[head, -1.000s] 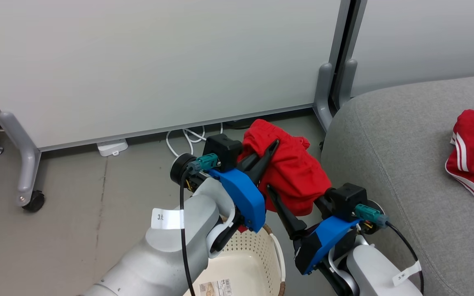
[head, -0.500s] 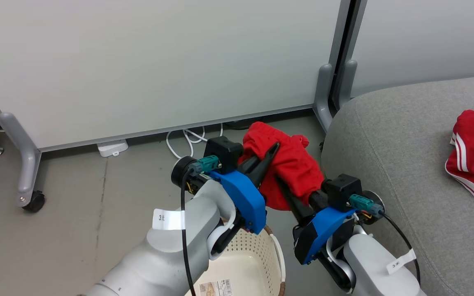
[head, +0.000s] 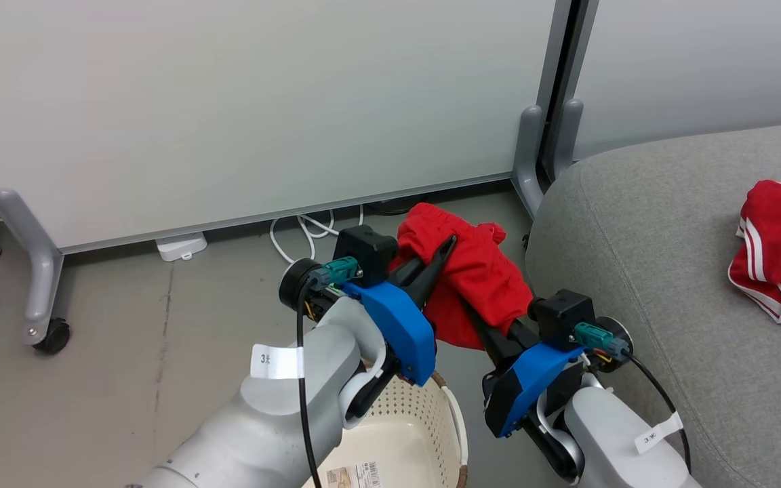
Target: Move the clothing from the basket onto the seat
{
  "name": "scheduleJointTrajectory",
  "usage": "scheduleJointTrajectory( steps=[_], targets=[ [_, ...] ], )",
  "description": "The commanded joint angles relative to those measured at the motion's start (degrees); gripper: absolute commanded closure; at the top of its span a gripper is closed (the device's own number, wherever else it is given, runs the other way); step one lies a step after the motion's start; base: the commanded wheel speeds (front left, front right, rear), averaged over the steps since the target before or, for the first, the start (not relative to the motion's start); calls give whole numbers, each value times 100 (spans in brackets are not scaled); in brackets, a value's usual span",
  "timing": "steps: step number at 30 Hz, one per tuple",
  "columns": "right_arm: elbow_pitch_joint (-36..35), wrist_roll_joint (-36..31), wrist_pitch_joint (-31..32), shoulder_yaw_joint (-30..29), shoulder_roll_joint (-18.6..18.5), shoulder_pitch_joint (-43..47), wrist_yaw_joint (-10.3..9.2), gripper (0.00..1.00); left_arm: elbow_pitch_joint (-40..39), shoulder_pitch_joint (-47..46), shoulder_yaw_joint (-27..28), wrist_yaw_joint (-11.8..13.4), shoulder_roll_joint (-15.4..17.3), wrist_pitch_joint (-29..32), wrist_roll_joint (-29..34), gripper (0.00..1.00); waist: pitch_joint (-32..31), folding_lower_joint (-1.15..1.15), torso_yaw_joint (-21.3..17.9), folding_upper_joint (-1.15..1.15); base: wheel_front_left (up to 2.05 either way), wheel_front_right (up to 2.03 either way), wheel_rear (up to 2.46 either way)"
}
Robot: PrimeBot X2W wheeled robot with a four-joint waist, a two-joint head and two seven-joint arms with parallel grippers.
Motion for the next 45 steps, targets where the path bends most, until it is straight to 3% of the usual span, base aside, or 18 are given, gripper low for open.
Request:
scheduleJointTrajectory(
  steps=[1, 5, 6, 9, 10, 11, 27, 34, 45],
  targets=[
    [16, -34, -27, 5, 15, -50, 1, 100, 18, -75, -18, 32, 0, -32, -32, 100, -2, 0, 1, 0, 0, 0, 0],
    [49, -33, -36, 3, 18, -55, 1, 100, 49, -65, -39, 39, 0, -42, -68, 100, -4, 0, -1, 0, 0, 0, 0],
    [53, -29, -42, 5, 18, -59, 1, 100, 52, -63, -49, 37, 0, -41, -87, 96, -5, 0, -2, 0, 0, 0, 0],
    [68, -23, -61, 10, 21, -71, 1, 100, 55, -67, -79, 26, -1, -44, -116, 51, -7, 0, -3, 0, 0, 0, 0],
    [74, -18, -66, 10, 21, -74, 1, 100, 59, -71, -91, 22, 0, -46, -121, 7, -9, 0, -4, 0, 0, 0, 0],
    [79, -14, -69, 13, 22, -78, 1, 100, 71, -85, -107, 31, 0, -49, -98, 0, -11, 0, -5, 0, 0, 0, 0],
    [116, 13, -127, -48, 25, -81, 1, 100, 178, 52, 47, 140, 58, -102, 110, 0, -33, 0, 43, 0, 0, 0, 0],
    [49, 9, -137, -61, -8, 33, 1, 100, -508, 623, 773, 183, 439, -102, 576, 0, -6, 0, 44, 0, 0, 0, 0],
    [-59, -96, -122, -148, -52, 137, 1, 100, -1806, 2212, 2100, 296, 971, -98, 1854, 0, 32, 0, 29, 0, 0, 0, 0]
  ],
)
